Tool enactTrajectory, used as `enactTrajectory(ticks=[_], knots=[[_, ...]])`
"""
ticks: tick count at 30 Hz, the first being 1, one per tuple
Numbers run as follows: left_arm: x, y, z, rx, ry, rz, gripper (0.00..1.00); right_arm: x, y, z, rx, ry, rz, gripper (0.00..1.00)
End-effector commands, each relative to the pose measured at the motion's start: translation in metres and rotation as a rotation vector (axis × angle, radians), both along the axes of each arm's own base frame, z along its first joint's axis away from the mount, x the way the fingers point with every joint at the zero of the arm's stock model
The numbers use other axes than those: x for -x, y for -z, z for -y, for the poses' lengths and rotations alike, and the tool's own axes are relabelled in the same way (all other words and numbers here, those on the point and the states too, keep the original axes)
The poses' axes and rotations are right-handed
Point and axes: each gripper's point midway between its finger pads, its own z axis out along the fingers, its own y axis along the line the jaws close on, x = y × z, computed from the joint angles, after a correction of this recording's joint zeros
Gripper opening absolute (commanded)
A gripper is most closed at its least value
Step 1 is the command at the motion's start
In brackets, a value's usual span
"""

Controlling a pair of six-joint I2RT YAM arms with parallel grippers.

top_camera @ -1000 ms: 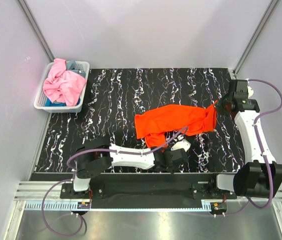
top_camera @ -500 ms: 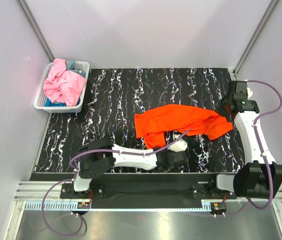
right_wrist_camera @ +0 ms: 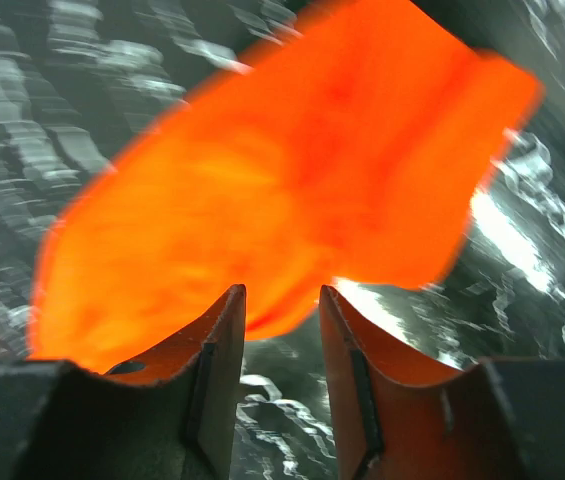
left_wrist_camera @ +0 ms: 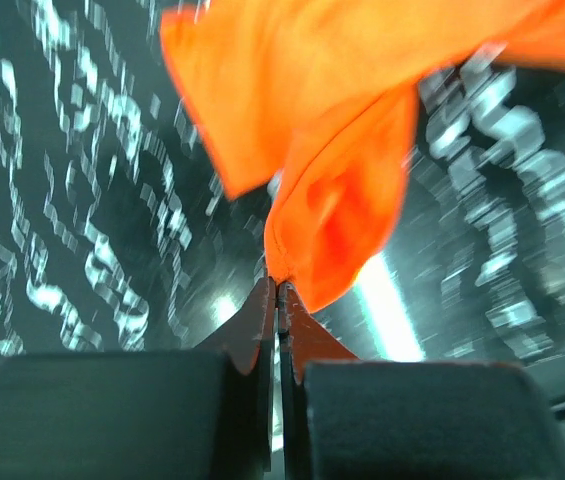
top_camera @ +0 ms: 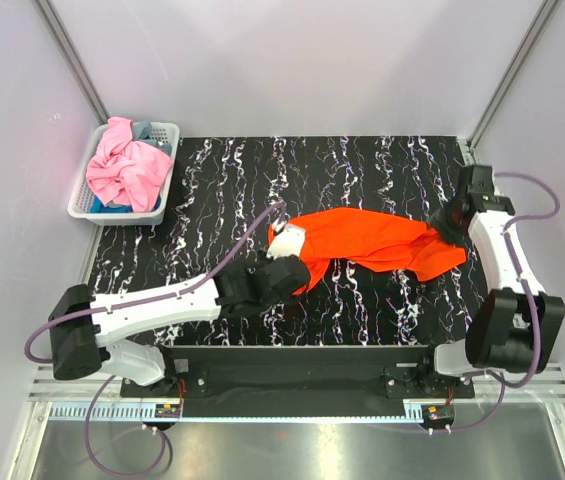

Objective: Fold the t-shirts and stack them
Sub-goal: Flatten the tshirt out

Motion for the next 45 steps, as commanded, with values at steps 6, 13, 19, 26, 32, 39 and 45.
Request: enactTrajectory(ticks=[6, 13, 19, 26, 32, 39, 45], knots=[[-0.007, 0.024, -0.054, -0.024, -0.141, -0.056, 0.0, 0.038, 0.077, 0.059, -0.129, 0.274, -0.158, 0.46], [-0.008, 0.028, -0.085, 0.02, -0.225, -0.086, 0.0, 0.04, 0.108, 0.089, -0.111, 0.329, -0.203, 0.48], [0.008, 0.042, -0.075, 0.094, -0.175, -0.166, 0.0, 0.025, 0.13, 0.078, -0.184, 0.263, -0.178, 0.5], [0.036, 0.072, -0.048, 0.191, -0.093, -0.303, 0.09, 0.026, 0.147, 0.072, -0.209, 0.199, -0.227, 0.48], [0.031, 0.064, -0.041, 0.206, -0.078, -0.29, 0.0, 0.016, 0.136, 0.074, -0.204, 0.18, -0.186, 0.39], [0.038, 0.083, -0.047, 0.204, -0.135, -0.338, 0.0, 0.0, 0.07, 0.069, -0.064, 0.087, -0.104, 0.53], [0.04, 0.103, -0.059, 0.257, -0.205, -0.401, 0.0, -0.042, -0.006, -0.054, 0.04, -0.355, 0.137, 0.58]])
